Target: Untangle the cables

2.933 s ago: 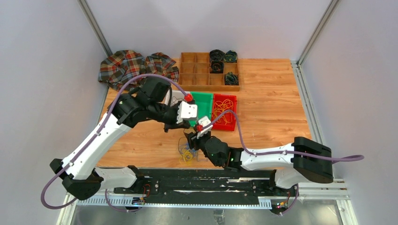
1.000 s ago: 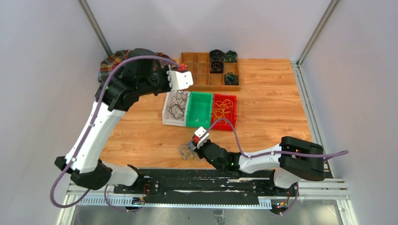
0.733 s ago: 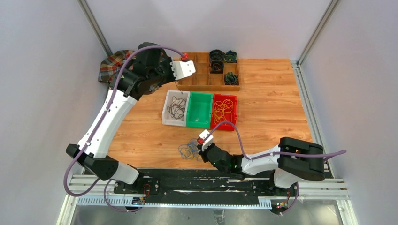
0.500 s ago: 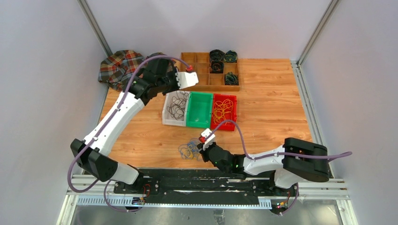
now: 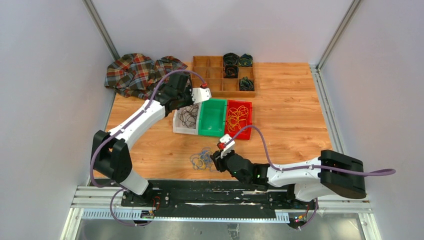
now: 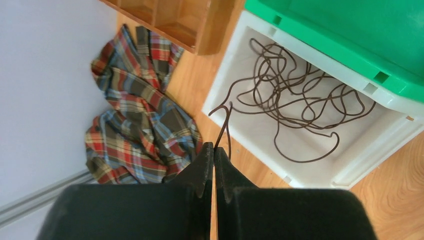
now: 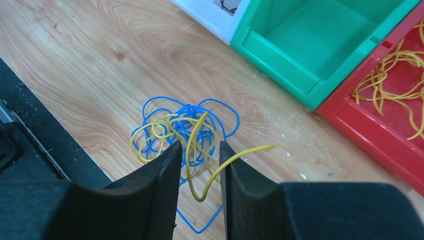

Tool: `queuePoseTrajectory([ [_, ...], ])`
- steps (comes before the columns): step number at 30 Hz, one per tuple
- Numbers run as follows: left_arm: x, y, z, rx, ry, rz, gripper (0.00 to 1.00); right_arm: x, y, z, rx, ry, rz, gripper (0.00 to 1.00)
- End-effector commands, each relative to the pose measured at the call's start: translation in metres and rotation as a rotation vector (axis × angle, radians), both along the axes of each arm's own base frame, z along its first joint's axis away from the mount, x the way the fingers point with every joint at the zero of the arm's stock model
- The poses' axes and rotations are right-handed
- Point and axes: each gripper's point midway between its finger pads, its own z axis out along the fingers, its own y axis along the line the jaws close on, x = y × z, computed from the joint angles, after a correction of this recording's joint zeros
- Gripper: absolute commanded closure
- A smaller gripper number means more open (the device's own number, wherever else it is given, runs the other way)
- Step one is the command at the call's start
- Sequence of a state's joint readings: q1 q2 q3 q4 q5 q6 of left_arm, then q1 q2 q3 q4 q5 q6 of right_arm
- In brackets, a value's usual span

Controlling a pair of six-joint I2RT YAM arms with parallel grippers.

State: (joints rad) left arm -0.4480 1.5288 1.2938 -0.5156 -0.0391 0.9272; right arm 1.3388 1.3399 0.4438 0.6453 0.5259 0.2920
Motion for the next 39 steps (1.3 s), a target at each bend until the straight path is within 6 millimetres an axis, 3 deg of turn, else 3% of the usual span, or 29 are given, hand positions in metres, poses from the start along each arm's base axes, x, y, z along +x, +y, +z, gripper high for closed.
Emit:
queuePoseTrajectory([
  [1, 0.016, 0.003, -0.031, 0.003, -0.019, 0.056, 0.99, 0.007, -0.010, 0.016, 0.014, 0.001, -0.062, 0.60],
  [5, 0.017, 0.002, -0.064, -0.002, 0.040, 0.095, 0.99, 0.010, -0.019, 0.033, 0.029, -0.018, -0.084, 0.52],
  [11, 0.015, 0.002, -0.096, -0.004, 0.090, 0.125, 0.99, 0.012, -0.041, 0.059, 0.059, -0.046, -0.126, 0.47],
  [12, 0.014, 0.002, -0.098, -0.004, 0.098, 0.129, 0.97, 0.012, -0.045, 0.063, 0.063, -0.049, -0.134, 0.45],
  [14, 0.010, 0.000, -0.098, -0.011, 0.130, 0.125, 0.81, 0.012, -0.054, 0.070, 0.073, -0.055, -0.143, 0.43],
  [17, -0.002, -0.005, -0.080, -0.060, 0.189, 0.089, 0.49, 0.011, -0.064, 0.081, 0.085, -0.054, -0.141, 0.42],
  [19, -0.017, -0.011, -0.060, -0.117, 0.246, 0.047, 0.22, 0.010, -0.066, 0.087, 0.079, -0.051, -0.126, 0.42],
  [22, -0.046, -0.019, -0.033, -0.178, 0.338, -0.034, 0.00, 0.007, -0.068, 0.091, 0.064, -0.048, -0.098, 0.48],
  [27, -0.099, -0.037, 0.009, -0.316, 0.432, -0.173, 0.02, 0.004, -0.059, 0.102, 0.083, -0.043, -0.055, 0.77],
  [31, -0.153, -0.064, 0.030, -0.528, 0.538, -0.315, 0.02, 0.003, -0.046, 0.126, 0.125, -0.047, -0.016, 0.99],
  [35, -0.208, -0.083, 0.037, -0.648, 0.654, -0.474, 0.02, 0.004, -0.034, 0.152, 0.186, -0.045, 0.003, 1.00],
  [39, -0.221, -0.093, 0.040, -0.679, 0.608, -0.513, 0.01, -0.001, -0.014, 0.172, 0.252, -0.014, 0.072, 0.99],
])
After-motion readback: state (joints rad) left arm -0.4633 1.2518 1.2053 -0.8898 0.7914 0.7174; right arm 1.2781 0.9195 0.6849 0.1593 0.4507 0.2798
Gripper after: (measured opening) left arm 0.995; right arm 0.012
